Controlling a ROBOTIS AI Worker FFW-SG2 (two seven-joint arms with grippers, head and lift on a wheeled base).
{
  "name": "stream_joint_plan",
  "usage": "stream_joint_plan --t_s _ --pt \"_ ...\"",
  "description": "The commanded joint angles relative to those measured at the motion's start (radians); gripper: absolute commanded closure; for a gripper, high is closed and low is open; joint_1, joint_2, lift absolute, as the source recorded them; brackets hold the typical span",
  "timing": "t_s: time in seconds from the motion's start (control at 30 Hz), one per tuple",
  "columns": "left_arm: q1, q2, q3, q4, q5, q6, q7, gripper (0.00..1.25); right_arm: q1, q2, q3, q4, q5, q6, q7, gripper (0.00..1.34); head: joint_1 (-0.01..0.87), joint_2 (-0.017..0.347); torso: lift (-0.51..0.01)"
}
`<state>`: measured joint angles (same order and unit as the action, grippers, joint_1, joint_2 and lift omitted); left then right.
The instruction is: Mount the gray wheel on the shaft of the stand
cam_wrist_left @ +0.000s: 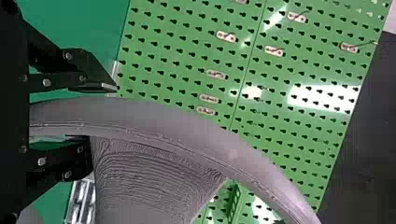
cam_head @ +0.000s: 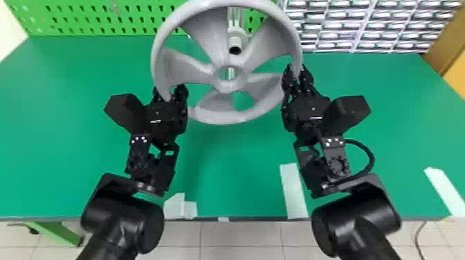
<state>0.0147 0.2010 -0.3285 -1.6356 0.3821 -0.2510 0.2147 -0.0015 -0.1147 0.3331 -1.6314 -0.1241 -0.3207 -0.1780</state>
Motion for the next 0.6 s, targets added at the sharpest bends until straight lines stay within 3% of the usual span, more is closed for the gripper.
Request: stream_joint_plan --t_s 0.0,0.57 --pt "-0.019 0.000 -0.007 0.011 0.000 -0.001 -0.002 0.83 -0.003 0.003 -0.005 0.004 0.004 0.000 0.000 1.17 0.865 0.052 -0.101" --pt "-0.079 -0.002 -0.018 0.077 0.006 -0.025 -0.018 0.84 -0.031 0.010 -0.011 0.031 -0.002 0.005 -0.003 1.17 0.865 0.052 -0.101"
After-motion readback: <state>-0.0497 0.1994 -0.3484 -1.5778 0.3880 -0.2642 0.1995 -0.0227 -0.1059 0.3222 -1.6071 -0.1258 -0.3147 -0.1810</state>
